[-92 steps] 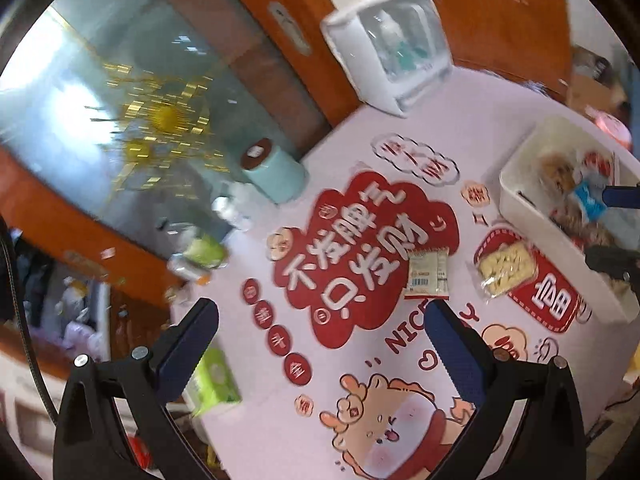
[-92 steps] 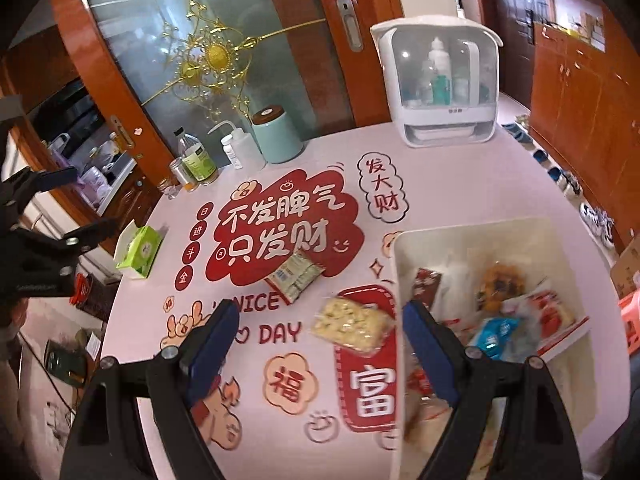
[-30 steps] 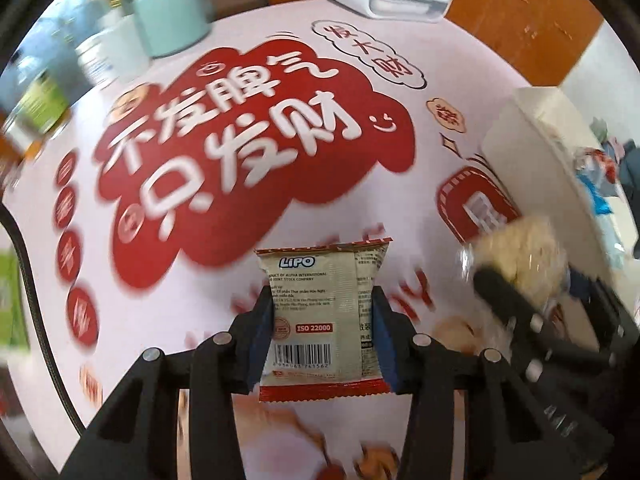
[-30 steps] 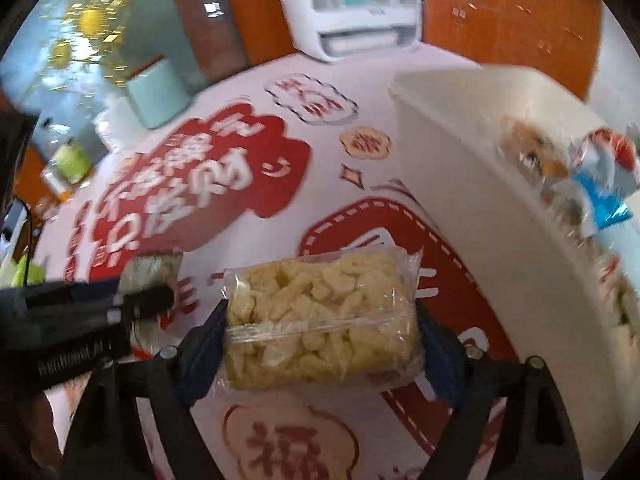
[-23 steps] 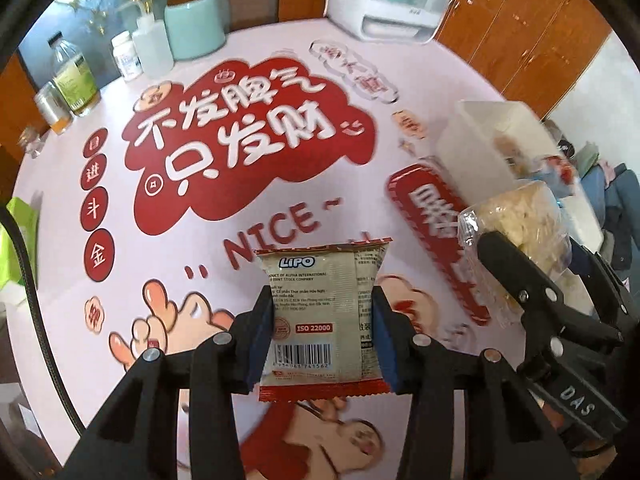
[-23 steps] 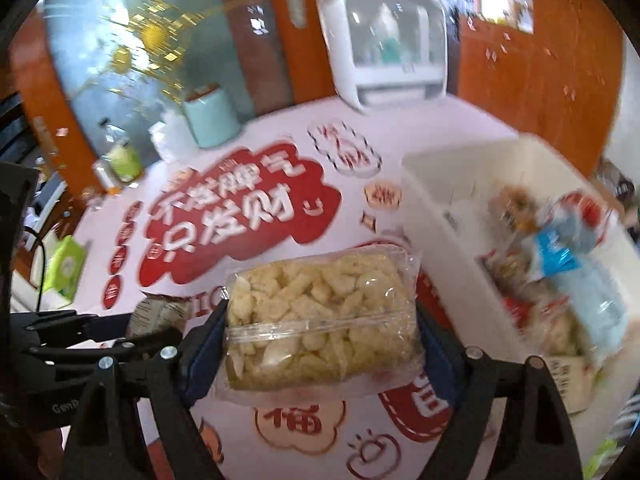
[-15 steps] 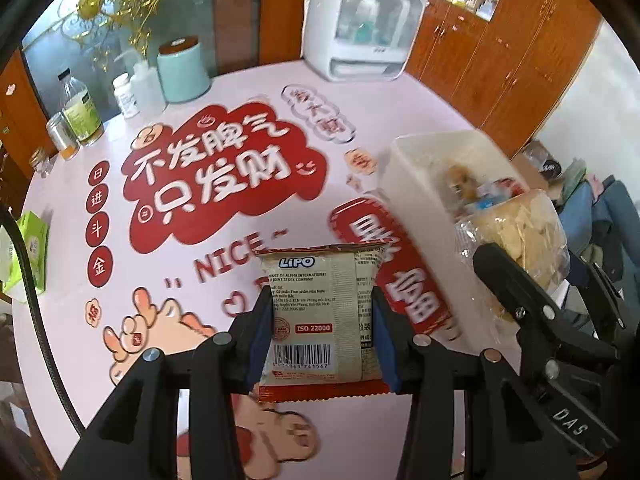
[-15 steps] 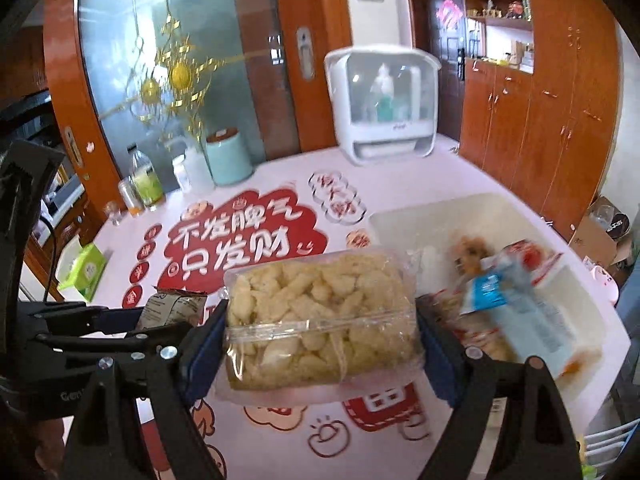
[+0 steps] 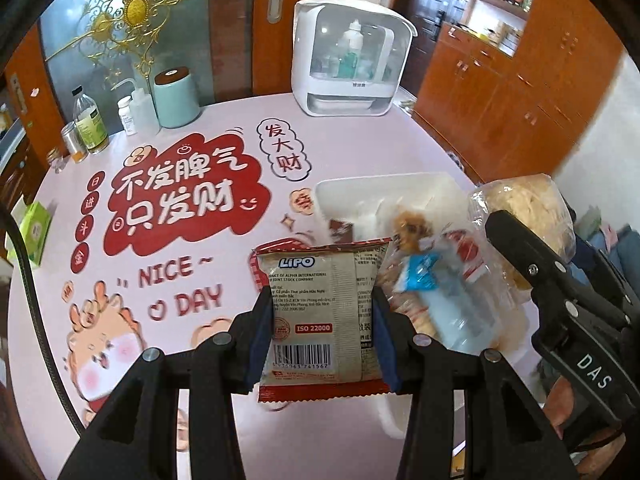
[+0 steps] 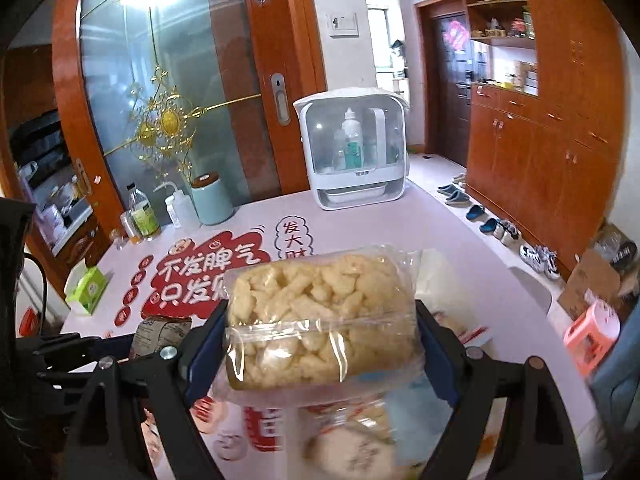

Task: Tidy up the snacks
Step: 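Carry both packs over the white tray and open both tools to drop them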

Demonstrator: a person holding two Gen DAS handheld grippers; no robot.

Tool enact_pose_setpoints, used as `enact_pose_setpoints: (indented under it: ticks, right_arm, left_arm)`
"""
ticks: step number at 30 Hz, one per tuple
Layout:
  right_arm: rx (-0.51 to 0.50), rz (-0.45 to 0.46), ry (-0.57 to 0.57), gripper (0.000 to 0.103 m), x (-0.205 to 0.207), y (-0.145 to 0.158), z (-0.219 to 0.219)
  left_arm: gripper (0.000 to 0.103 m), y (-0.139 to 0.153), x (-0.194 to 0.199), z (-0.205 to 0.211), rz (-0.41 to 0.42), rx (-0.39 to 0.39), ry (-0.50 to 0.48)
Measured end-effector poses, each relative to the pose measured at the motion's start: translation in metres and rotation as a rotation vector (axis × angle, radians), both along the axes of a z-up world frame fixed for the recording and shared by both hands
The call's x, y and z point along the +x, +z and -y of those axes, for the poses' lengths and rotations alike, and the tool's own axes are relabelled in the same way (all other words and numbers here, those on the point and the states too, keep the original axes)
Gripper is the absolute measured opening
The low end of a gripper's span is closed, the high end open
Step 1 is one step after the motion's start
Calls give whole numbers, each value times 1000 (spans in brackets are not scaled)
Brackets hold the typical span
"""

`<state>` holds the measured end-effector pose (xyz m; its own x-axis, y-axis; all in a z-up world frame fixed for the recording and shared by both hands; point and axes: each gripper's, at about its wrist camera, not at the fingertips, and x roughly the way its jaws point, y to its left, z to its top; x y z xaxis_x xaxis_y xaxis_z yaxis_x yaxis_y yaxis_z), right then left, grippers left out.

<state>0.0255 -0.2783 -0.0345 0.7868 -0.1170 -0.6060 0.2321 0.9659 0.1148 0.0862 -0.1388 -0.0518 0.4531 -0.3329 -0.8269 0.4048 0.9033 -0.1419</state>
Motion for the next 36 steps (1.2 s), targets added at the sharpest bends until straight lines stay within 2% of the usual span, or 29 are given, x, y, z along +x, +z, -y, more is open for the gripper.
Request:
enact_pose_setpoints:
  ticks: [7,11,16,20,23,24,25,26,27,28,31,33,36]
  right_arm:
    - [-23,-44,73,86,24,-1,69]
    - [-30,-77,90,87,43,-8,91]
    - [-18,-176,102,87,75,-29,111]
    - [-14,-220,100,87,93,-47,120]
    - [-9,-254,103,87,106,-59,124]
    - [-8,-269,109,88,110,-64,125]
    - [-2,-279,116,89,113,-69,125]
    - [13,-297,126,89,117,-75,126]
    - [21,-314,129,89,120,-80,126]
    - [36,-334,131,90,125,-86,128]
    - [80,-356,134,98,132,-100,133]
    - [97,-339,131,103,132,-103,136]
    - [126,-338,141,103,134,-108,139]
  left_arm:
    - [44,-1,8,66,6,19,72]
    - [45,-8,20,94,1,44,100]
    - [45,-29,42,115,-29,99,132]
    - [45,-48,59,120,-57,132,156]
    - [47,-61,69,122,-95,132,162]
    - [53,-66,73,123,-113,127,157]
    - [67,-70,76,125,-124,124,155]
    - [75,-72,78,126,-131,122,154]
    - [87,-74,79,127,-135,118,151]
    - [93,-76,80,128,-140,109,144]
    - [98,-82,82,131,-162,98,126]
    - [99,-85,82,134,-163,112,126]
    - [99,-89,82,135,-165,139,138]
